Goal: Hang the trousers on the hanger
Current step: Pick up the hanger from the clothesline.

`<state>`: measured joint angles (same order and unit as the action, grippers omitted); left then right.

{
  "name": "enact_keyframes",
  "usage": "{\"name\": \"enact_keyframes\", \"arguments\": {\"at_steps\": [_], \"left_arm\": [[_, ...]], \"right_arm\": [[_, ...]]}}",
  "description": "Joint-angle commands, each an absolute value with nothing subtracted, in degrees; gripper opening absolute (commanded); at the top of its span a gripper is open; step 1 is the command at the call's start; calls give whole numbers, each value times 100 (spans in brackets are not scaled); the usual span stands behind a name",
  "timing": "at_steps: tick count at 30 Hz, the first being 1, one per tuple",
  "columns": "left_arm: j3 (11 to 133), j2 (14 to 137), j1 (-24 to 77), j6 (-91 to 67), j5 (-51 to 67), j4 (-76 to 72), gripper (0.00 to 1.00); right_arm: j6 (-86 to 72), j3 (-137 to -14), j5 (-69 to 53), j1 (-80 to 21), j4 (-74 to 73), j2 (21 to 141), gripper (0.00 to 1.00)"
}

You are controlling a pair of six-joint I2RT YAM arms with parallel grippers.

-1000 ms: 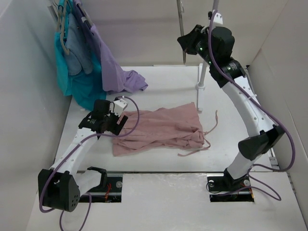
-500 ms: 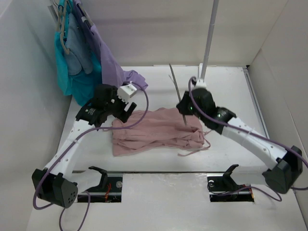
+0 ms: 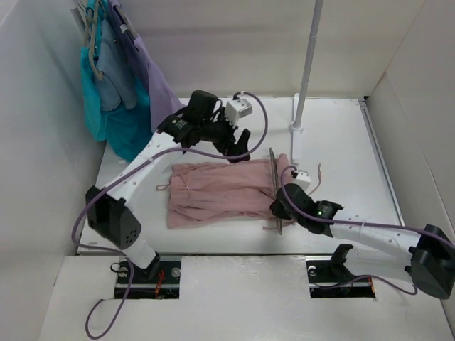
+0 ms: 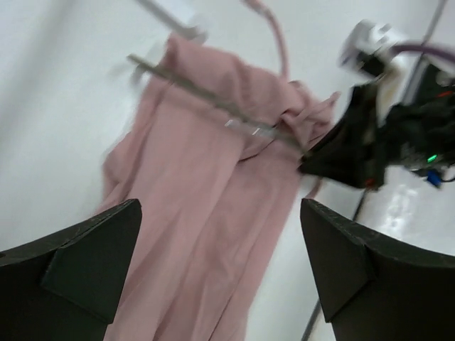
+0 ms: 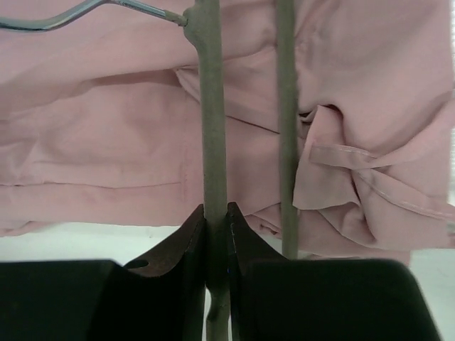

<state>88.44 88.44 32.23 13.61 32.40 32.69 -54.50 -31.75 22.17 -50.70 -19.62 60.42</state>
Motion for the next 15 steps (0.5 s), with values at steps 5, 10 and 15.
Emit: {"name": "enact_keyframes", "arguments": {"at_steps": [5, 10, 15], "left_arm": [[9729, 10255, 3875, 326, 4482, 3261, 93], [9572, 10608, 4122, 62, 4202, 3086, 91], [9571, 10933, 4122, -79, 3779, 3085, 73]], "right_arm": [[-5854, -2909, 2364, -5177, -1038, 6653, 0], [-5801, -2856, 2303, -5177, -915, 6908, 0], [-5608, -2856, 2303, -5177, -861, 6908, 0]]}}
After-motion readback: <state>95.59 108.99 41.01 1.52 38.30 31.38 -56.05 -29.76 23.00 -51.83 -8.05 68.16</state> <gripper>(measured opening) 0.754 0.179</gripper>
